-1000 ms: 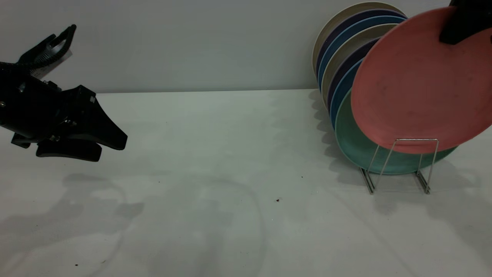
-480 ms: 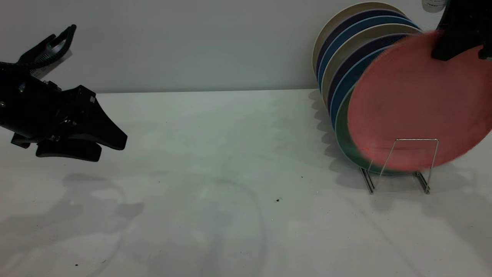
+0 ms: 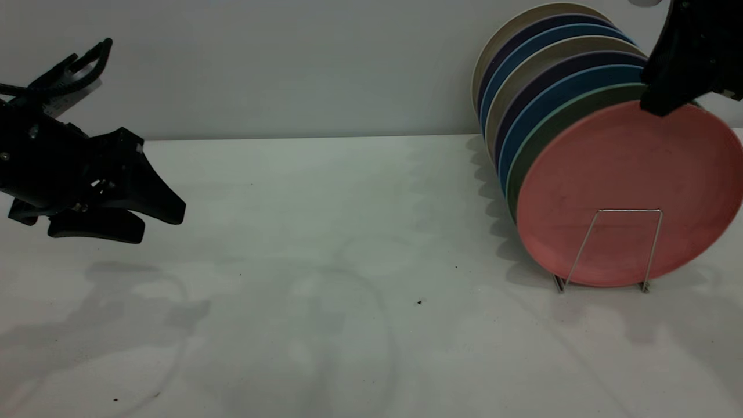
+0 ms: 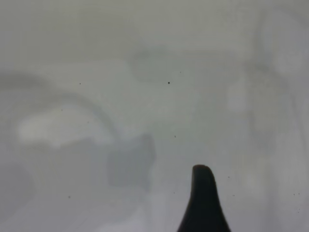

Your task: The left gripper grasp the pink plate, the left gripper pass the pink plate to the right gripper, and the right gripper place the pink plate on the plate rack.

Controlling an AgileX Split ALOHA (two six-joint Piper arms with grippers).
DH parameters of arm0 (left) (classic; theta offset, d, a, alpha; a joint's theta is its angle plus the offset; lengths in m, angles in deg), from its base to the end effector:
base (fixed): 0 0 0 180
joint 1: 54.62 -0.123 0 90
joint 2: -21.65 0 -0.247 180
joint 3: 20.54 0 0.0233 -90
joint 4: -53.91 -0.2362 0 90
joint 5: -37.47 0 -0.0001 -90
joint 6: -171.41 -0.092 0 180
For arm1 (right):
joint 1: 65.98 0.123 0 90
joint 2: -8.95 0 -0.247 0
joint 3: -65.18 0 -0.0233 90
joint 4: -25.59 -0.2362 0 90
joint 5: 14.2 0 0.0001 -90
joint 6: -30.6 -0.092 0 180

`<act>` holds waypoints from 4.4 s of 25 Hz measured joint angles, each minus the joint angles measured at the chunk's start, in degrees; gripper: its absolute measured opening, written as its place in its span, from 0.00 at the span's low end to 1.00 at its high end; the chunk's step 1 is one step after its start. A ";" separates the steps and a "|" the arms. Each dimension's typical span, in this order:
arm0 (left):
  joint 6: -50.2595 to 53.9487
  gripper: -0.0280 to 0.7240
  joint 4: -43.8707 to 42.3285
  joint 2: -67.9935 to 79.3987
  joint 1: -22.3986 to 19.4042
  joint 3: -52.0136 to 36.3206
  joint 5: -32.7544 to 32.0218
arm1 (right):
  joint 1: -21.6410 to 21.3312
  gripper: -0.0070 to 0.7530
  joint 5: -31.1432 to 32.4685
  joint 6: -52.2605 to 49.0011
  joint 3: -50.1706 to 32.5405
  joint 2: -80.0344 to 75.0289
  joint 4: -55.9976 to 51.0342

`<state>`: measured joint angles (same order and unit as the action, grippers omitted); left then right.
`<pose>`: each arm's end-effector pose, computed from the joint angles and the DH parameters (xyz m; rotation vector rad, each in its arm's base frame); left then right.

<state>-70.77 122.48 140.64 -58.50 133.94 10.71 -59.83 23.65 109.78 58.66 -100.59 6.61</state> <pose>0.3130 -0.0175 0.0846 -0.0551 2.6516 -0.5830 0.3428 0.0554 0.1930 -1.5607 2.1101 -0.0805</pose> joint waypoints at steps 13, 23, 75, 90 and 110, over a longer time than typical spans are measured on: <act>42.51 0.81 -48.07 -0.45 0.00 12.52 -15.41 | 0.00 0.41 11.40 -60.84 0.19 7.05 5.23; 53.55 0.78 -63.13 -25.55 0.00 14.21 -22.62 | 0.00 0.43 26.27 -71.70 0.24 16.85 9.51; 60.17 0.77 -65.50 -104.44 0.75 -22.64 -38.11 | 0.00 0.48 27.48 -69.88 -42.12 92.20 14.81; 60.23 0.77 -66.21 -104.44 3.39 -22.64 -38.05 | 0.00 0.48 27.48 -70.19 -42.43 92.20 15.00; 60.22 0.77 -66.21 -111.28 3.44 -22.64 -38.05 | -4.98 0.48 27.53 -70.19 -42.43 101.48 14.63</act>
<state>-10.55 56.27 29.37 -55.06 111.30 -27.33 -64.81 51.18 39.58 16.23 0.89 21.23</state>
